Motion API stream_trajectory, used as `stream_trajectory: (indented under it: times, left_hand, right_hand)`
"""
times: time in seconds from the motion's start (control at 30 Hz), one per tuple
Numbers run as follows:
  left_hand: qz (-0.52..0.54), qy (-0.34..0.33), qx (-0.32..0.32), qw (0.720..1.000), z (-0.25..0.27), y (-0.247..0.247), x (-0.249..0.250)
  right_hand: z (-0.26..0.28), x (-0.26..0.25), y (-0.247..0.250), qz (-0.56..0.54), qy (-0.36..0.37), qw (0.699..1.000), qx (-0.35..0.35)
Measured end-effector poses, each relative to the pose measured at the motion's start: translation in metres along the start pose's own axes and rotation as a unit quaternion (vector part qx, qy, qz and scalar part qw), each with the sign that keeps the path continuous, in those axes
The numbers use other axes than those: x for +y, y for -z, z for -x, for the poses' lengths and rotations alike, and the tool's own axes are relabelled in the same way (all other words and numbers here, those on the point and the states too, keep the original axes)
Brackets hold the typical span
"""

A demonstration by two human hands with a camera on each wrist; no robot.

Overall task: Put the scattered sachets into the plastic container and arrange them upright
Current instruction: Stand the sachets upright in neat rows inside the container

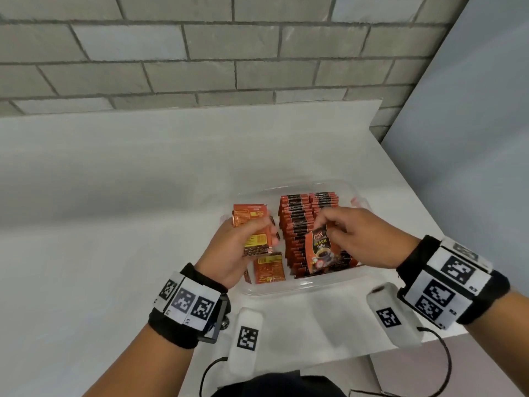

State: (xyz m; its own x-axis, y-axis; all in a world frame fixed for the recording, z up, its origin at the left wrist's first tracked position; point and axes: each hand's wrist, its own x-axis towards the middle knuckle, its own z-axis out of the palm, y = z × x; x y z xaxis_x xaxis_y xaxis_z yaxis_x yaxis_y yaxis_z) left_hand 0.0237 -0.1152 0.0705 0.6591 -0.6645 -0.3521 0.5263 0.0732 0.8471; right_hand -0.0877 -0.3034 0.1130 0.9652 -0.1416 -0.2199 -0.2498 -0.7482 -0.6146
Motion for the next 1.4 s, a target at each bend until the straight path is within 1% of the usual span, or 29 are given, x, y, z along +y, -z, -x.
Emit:
stream_trajectory:
  times: [0.07, 0.13, 0.2, 0.3, 0.33, 0.37, 0.47, 0.53, 0.67, 0.83, 0.93, 1.17, 1.4]
  left_hand:
    - [0.008, -0.004, 0.003, 1.000, 0.001, 0.006, 0.000]
    - [0.017, -0.003, 0.003, 1.000, 0.001, 0.008, 0.000]
    - [0.018, -0.001, 0.000, 1.000, 0.000, 0.008, 0.001]
    - [0.017, 0.003, -0.008, 1.000, -0.003, 0.007, 0.004]
    - [0.017, 0.003, -0.010, 1.000, -0.004, 0.007, 0.005]
    - [0.019, 0.004, -0.012, 1.000, -0.005, 0.007, 0.006]
    - [0.017, 0.008, -0.013, 1.000, -0.009, 0.006, 0.007]
    - [0.017, 0.010, -0.012, 1.000, -0.011, 0.007, 0.007]
    - [0.012, 0.019, -0.007, 1.000, -0.013, 0.007, 0.007]
    - [0.005, 0.024, -0.006, 1.000, -0.015, 0.007, 0.006]
    - [0.003, 0.028, -0.004, 1.000, -0.015, 0.008, 0.006]
    - [0.001, 0.033, 0.011, 0.999, -0.018, 0.008, 0.006]
    - [0.011, 0.035, 0.010, 0.999, -0.019, 0.009, 0.005]
  right_hand:
    - [0.005, 0.005, -0.005, 0.015, -0.003, 1.000, -0.012]
    - [0.007, 0.009, -0.009, 0.020, -0.008, 1.000, -0.009]
    - [0.008, 0.012, -0.011, 0.007, -0.014, 1.000, 0.013]
    - [0.006, 0.012, -0.010, -0.020, -0.023, 0.997, 0.068]
    - [0.005, 0.012, -0.010, -0.023, -0.020, 0.997, 0.070]
    - [0.004, 0.012, -0.010, -0.018, -0.017, 0.998, 0.056]
    - [0.003, 0.012, -0.013, 0.024, -0.011, 0.999, -0.033]
    - [0.003, 0.011, -0.014, 0.042, -0.014, 0.996, -0.072]
    - [0.004, 0.008, -0.013, 0.068, -0.013, 0.994, -0.084]
    - [0.000, 0.010, -0.019, 0.162, 0.023, 0.981, -0.105]
    - [-0.004, 0.010, -0.022, 0.199, 0.023, 0.973, -0.118]
    - [-0.014, 0.005, -0.022, 0.231, -0.001, 0.963, -0.137]
    - [-0.019, 0.006, -0.026, 0.245, -0.016, 0.957, -0.157]
